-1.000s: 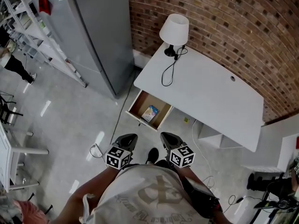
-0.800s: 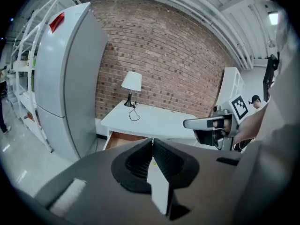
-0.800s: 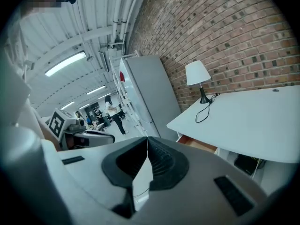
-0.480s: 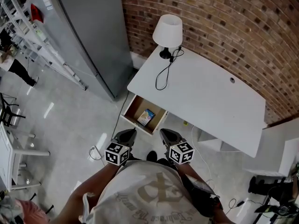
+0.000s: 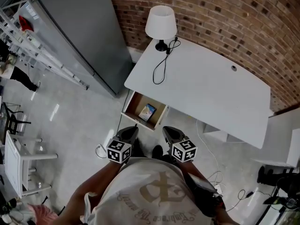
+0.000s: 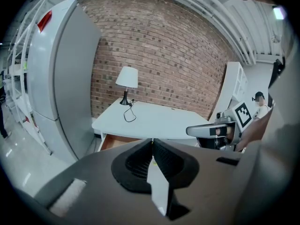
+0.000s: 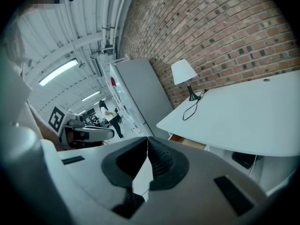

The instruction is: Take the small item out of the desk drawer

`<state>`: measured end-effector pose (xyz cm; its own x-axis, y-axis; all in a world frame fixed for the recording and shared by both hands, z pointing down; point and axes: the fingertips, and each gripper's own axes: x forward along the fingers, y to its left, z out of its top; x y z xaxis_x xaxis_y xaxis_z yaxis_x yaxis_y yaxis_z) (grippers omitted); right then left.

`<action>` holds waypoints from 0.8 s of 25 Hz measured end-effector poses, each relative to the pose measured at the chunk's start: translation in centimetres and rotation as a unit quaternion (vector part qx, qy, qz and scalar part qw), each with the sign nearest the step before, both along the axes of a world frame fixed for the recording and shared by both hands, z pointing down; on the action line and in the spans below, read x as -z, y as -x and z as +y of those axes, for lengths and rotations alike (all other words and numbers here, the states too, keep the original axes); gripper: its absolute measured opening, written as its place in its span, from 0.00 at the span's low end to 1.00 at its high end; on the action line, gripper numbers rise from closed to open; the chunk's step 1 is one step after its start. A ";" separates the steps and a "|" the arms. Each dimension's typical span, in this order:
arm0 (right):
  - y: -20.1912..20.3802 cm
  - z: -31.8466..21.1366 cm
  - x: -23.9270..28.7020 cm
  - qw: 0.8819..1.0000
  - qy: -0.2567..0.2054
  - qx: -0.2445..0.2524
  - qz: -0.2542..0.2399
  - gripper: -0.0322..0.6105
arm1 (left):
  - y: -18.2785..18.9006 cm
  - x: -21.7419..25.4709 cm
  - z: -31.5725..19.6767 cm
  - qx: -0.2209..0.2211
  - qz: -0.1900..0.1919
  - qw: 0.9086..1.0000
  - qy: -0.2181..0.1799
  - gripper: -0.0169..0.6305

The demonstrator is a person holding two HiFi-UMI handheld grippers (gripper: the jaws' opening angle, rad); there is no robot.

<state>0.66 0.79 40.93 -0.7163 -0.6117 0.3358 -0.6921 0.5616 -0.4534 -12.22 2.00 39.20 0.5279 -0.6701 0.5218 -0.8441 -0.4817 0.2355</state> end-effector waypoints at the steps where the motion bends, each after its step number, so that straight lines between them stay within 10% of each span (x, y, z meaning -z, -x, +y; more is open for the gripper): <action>1: -0.1 0.1 -0.2 1.000 0.004 -0.004 -0.001 0.06 | 0.0 -0.2 -0.1 -0.003 -0.002 1.000 0.004 0.05; 20: -0.5 -3.7 -2.3 0.995 0.045 -0.085 0.035 0.06 | 0.7 -5.3 -7.0 -0.080 -0.026 0.994 0.066 0.04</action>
